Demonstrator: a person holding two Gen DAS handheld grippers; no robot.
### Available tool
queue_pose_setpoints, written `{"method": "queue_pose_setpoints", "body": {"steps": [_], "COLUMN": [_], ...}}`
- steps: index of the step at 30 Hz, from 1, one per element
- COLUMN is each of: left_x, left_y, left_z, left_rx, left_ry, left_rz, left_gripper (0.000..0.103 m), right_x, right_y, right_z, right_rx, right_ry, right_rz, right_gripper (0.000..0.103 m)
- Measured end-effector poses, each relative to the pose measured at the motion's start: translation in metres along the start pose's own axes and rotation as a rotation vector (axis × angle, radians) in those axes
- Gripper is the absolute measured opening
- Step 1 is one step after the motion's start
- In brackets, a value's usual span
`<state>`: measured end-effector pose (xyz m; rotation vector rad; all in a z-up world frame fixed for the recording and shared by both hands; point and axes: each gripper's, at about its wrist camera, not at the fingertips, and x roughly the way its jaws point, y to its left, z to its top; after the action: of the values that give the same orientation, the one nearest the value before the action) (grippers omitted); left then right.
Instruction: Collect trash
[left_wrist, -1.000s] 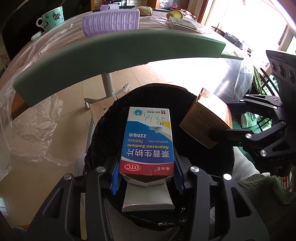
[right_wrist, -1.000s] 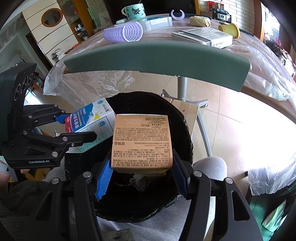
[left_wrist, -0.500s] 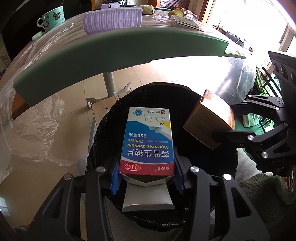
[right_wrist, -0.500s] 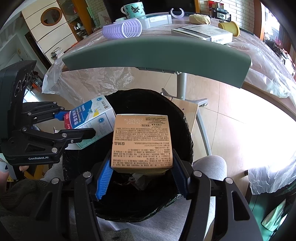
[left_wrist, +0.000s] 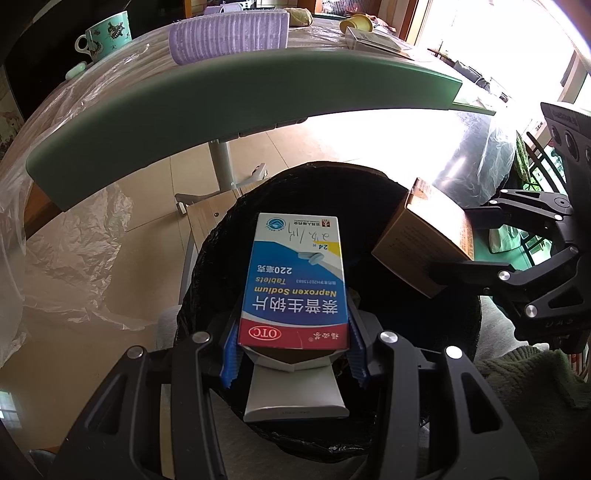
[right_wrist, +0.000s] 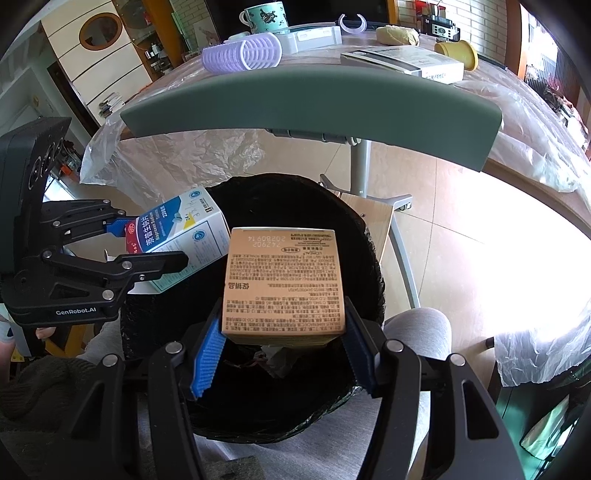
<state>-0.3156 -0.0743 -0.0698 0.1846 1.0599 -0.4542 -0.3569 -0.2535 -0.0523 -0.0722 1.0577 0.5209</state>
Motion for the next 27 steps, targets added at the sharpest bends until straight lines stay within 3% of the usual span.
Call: {"method": "queue_pose_setpoints", "body": {"steps": [6,8,9,11,14,17,19,23,27], "left_x": [-0.002,-0.004,-0.007,-0.012,-0.017,-0.030,-0.043,-0.081,-0.108], "left_y": [-0.002,-0.003,-0.003,-0.002,-0.001,-0.003,-0.006,-0.010,-0.014], "left_z": [-0.001,0.000,0.000,0.000,0.001,0.002,0.006,0.014,0.031], "left_rx": [0.010,0.014,0.012,0.010,-0.003,0.002,0.012,0.021,0.029], "left_ry": [-0.010,-0.029,-0.055,-0.071,-0.077,-0.103,-0.138,-0.288,-0.385], "left_rz": [-0.014,-0.003,0.022,0.023,0.028,0.038,0.061,0.106,0.170], "left_gripper": [0.048,0.066,0.081,0.083,0.083,0.083,0.089,0.101,0.101], "right_x": [-0.001,-0.004,-0.005,-0.012,-0.024,-0.049,-0.068,-0.110,-0.129], "right_y": [0.000,-0.002,-0.003,-0.005,-0.008,-0.007,-0.005,-0.011,-0.022], "right_z": [-0.001,-0.001,-0.001,-0.001,0.000,0.004,0.008,0.019,0.043], "right_rx": [0.001,0.022,0.034,0.061,0.084,0.089,0.094,0.139,0.184], "right_ry": [-0.007,-0.016,-0.018,-0.037,-0.065,-0.134,-0.194,-0.364,-0.454], "right_rz": [0.007,0.016,0.018,0.021,0.022,-0.003,-0.025,-0.087,-0.128], "right_gripper": [0.059,0.061,0.067,0.073,0.074,0.079,0.085,0.099,0.099]}}
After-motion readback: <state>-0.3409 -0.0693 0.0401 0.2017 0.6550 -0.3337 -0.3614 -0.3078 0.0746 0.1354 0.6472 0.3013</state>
